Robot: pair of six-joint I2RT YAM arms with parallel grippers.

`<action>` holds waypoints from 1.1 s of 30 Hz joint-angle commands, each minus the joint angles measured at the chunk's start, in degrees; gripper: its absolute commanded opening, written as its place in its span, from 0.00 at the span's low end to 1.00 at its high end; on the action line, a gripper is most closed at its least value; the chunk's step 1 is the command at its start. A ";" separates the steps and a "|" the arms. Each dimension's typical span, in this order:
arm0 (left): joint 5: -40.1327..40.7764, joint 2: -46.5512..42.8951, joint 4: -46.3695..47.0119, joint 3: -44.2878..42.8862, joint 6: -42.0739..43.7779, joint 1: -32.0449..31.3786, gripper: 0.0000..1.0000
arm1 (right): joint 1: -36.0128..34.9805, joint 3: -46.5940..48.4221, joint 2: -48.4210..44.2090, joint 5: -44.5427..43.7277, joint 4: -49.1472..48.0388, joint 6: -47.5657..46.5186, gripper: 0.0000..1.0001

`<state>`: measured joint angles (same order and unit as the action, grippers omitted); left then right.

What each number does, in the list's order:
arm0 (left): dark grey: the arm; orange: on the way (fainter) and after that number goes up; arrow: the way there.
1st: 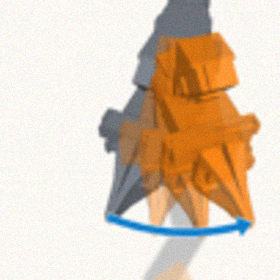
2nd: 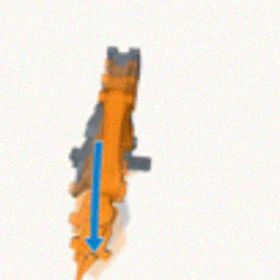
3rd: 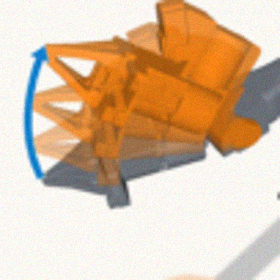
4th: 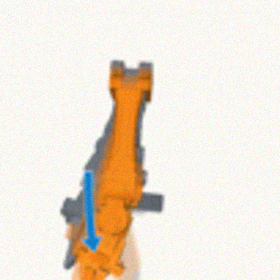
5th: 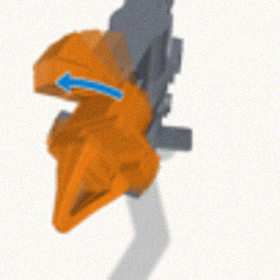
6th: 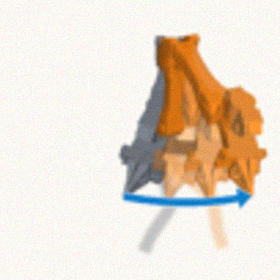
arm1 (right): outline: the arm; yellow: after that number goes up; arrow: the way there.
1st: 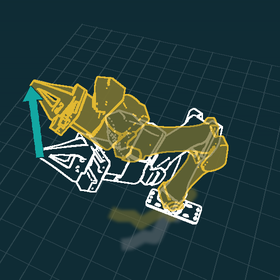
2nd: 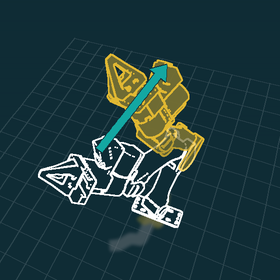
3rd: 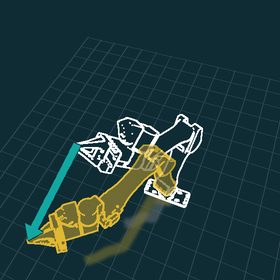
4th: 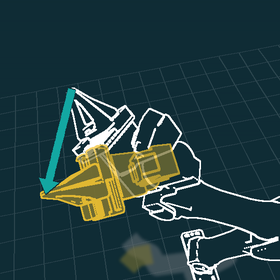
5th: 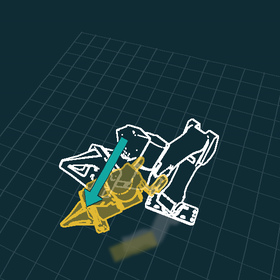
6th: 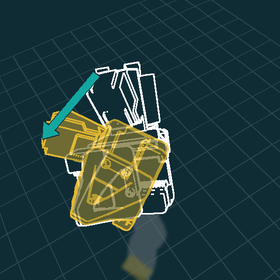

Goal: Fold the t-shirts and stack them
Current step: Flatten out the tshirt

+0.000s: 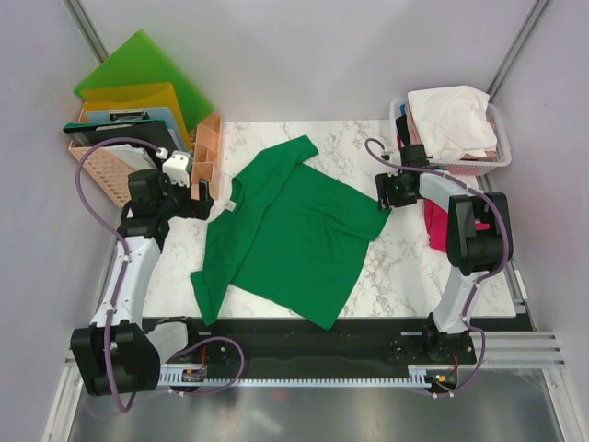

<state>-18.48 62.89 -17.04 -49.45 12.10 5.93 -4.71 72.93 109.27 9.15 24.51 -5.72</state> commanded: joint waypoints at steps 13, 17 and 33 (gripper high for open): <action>-1.56 2.58 3.15 -2.32 0.91 0.22 1.00 | 0.31 2.84 4.36 5.97 2.73 0.27 0.00; -2.09 4.34 3.06 -3.19 0.38 0.13 0.97 | 0.23 2.05 3.85 6.41 2.82 -0.17 0.00; 3.53 29.72 -8.53 -31.87 6.97 -19.28 1.00 | 0.76 -3.75 -7.14 11.51 4.84 -1.84 0.00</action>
<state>-17.26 86.37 -22.52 -70.22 15.59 -9.69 -4.23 69.97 105.23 19.49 28.93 -6.37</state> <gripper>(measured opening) 0.995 0.012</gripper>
